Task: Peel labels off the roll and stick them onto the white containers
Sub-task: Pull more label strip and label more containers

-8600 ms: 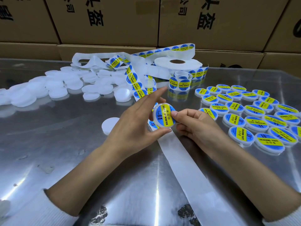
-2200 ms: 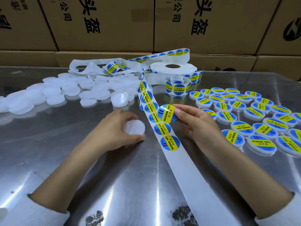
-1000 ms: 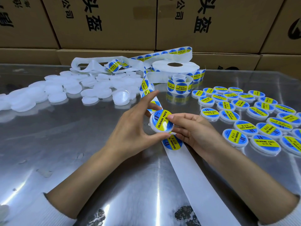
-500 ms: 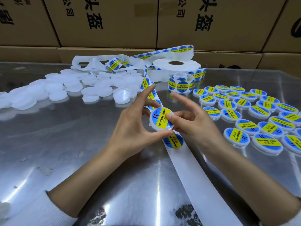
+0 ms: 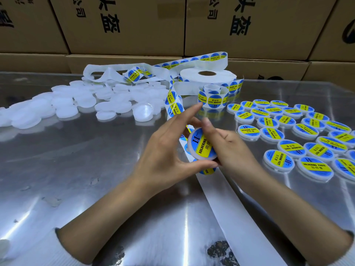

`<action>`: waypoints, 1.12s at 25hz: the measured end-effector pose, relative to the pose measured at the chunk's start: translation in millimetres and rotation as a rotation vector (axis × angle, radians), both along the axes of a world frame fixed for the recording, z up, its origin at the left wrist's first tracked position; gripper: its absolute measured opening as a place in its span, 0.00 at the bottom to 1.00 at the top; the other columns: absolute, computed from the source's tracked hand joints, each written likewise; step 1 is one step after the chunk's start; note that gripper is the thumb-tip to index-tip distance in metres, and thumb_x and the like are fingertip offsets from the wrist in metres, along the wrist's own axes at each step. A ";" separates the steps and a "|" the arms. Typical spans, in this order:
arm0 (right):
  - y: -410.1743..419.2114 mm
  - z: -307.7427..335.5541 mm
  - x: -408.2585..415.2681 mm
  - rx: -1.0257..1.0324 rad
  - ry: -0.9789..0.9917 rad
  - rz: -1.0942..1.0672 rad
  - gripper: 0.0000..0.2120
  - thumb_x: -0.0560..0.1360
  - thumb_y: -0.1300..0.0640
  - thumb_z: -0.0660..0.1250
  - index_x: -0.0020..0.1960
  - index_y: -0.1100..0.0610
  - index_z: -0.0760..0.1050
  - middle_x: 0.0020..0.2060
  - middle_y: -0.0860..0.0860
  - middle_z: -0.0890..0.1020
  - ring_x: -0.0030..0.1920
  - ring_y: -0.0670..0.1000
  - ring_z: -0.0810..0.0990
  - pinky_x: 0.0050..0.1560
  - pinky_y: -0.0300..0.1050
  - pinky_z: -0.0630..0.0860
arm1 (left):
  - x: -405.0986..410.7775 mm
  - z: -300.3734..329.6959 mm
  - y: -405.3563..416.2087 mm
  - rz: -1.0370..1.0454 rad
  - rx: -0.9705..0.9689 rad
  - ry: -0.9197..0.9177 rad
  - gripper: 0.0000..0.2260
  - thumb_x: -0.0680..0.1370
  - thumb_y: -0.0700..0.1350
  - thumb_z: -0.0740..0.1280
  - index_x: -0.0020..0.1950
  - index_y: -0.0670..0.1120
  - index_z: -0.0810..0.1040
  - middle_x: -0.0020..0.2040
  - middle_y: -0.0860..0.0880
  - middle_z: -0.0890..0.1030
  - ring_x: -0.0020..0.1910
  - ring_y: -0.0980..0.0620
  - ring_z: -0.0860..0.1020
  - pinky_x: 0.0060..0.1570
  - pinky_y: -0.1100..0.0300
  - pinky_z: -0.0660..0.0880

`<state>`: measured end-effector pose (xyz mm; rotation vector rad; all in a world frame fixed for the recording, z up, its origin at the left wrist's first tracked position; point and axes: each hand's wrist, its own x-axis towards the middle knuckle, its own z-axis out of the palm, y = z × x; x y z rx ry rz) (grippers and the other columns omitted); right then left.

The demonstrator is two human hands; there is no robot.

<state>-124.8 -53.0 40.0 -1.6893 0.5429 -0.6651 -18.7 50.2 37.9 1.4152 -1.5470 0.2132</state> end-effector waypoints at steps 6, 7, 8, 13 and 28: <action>-2.1 -5.0 3.3 0.107 0.042 -0.142 0.31 0.75 0.34 0.51 0.41 0.57 0.81 0.33 0.51 0.85 0.32 0.44 0.82 0.32 0.36 0.75 | -4.3 -2.5 -4.3 0.067 0.271 -0.374 0.34 0.74 0.59 0.62 0.74 0.41 0.60 0.73 0.44 0.65 0.73 0.49 0.62 0.71 0.60 0.57; -3.3 -6.0 3.7 0.129 0.044 -0.158 0.30 0.75 0.32 0.50 0.40 0.51 0.82 0.34 0.50 0.85 0.34 0.45 0.83 0.35 0.39 0.77 | -4.9 -2.2 -5.0 0.076 0.290 -0.408 0.32 0.75 0.57 0.59 0.74 0.41 0.61 0.74 0.45 0.63 0.74 0.47 0.60 0.72 0.55 0.57; -4.4 -6.6 3.8 0.163 0.043 -0.164 0.28 0.75 0.31 0.50 0.37 0.45 0.83 0.34 0.50 0.85 0.36 0.47 0.84 0.38 0.42 0.78 | -5.6 -1.5 -5.7 0.078 0.290 -0.421 0.29 0.76 0.56 0.58 0.73 0.40 0.63 0.74 0.44 0.63 0.74 0.44 0.60 0.71 0.52 0.58; -4.8 -6.5 4.4 0.245 0.038 -0.080 0.30 0.77 0.35 0.52 0.29 0.52 0.78 0.20 0.48 0.73 0.21 0.46 0.70 0.23 0.34 0.67 | -4.1 -2.6 -6.9 0.085 0.140 -0.432 0.16 0.74 0.38 0.67 0.61 0.39 0.78 0.62 0.43 0.78 0.63 0.40 0.75 0.61 0.46 0.72; -55.4 -17.8 -13.7 -0.383 0.463 -0.434 0.19 0.77 0.47 0.63 0.64 0.54 0.68 0.50 0.50 0.79 0.51 0.57 0.80 0.53 0.52 0.75 | 94.3 -35.7 -25.7 0.684 0.653 -0.254 0.33 0.78 0.58 0.60 0.78 0.47 0.52 0.78 0.46 0.50 0.76 0.46 0.52 0.72 0.46 0.56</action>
